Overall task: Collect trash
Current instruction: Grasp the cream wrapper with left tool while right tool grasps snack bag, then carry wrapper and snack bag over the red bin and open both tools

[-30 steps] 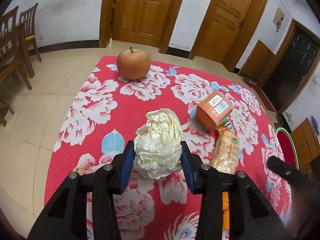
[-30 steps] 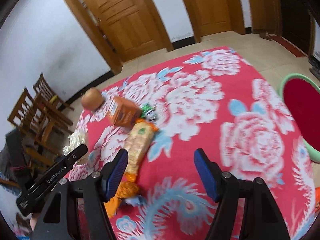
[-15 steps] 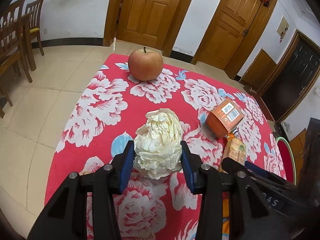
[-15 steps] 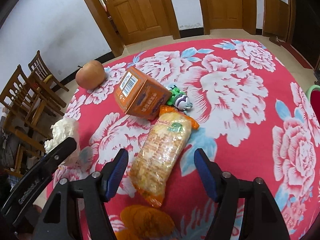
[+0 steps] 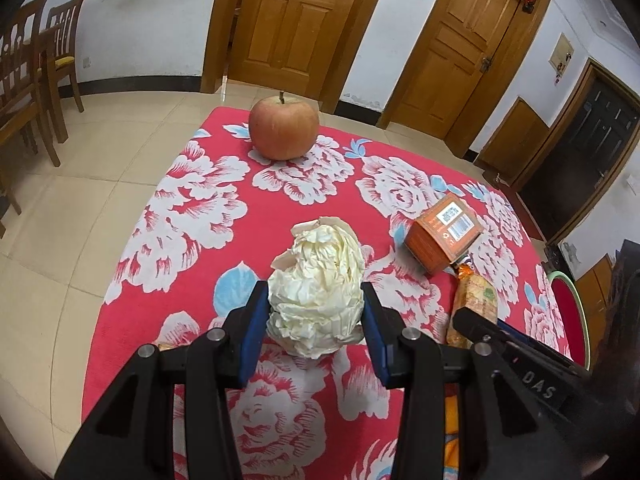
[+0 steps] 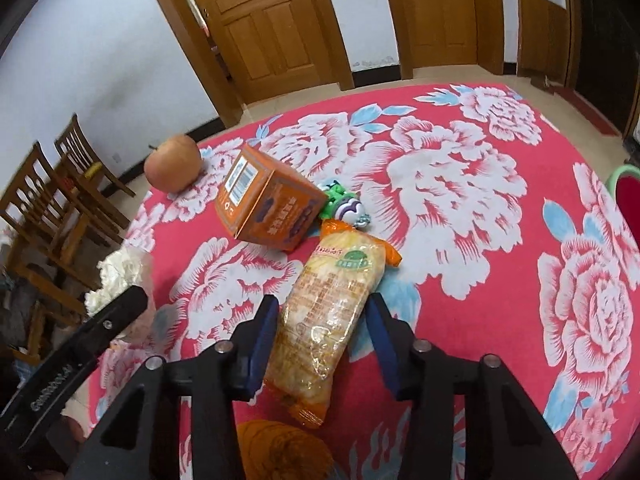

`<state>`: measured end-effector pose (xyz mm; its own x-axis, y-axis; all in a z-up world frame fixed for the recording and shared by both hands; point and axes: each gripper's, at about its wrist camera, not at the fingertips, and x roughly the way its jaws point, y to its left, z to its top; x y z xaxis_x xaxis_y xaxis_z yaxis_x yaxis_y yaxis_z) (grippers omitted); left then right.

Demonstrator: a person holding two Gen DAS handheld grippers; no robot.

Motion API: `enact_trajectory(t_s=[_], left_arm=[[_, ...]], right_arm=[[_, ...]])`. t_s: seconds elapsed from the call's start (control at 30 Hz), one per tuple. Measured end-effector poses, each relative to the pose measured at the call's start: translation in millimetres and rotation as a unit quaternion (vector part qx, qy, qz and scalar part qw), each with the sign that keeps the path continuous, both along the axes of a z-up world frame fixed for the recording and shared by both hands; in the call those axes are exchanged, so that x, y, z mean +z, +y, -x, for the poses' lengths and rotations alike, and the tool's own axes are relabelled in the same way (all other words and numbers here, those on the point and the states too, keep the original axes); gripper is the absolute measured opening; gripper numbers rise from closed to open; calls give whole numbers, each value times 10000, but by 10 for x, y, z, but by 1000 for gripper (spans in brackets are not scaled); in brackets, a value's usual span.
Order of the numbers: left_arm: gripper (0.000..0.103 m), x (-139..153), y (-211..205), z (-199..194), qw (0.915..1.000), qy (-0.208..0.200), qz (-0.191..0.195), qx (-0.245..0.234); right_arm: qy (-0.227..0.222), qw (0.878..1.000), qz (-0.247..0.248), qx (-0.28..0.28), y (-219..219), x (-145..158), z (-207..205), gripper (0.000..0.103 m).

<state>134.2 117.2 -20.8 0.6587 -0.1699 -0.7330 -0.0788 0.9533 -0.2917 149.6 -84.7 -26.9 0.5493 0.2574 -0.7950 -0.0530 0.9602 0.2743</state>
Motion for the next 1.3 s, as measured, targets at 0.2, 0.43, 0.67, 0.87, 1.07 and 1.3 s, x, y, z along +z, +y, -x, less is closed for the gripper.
enact_trajectory(t_s=[0.2, 0.43, 0.67, 0.87, 1.07, 1.3], left_arm=[[45, 73, -116, 28, 9999, -62, -43, -127], [45, 254, -424, 123, 9988, -199, -144, -414], [45, 406, -825, 240, 9966, -247, -17, -791], [45, 453, -1201, 249, 9919, -66, 319, -1224], [45, 507, -1518, 254, 9892, -48, 292, -1433], [45, 582, -1895, 208, 9858, -57, 194, -1668]], right_arm=[[-294, 9993, -214, -118, -221, 173, 164, 48], [-583, 9971, -338, -356, -594, 409, 415, 48], [-777, 9925, -526, -780, -1100, 551, 650, 48], [-873, 9880, -644, -1099, -1541, 603, 815, 48], [-998, 9810, -795, -1463, -2021, 636, 938, 48], [-1160, 9694, -752, -2030, -2527, 638, 996, 48]])
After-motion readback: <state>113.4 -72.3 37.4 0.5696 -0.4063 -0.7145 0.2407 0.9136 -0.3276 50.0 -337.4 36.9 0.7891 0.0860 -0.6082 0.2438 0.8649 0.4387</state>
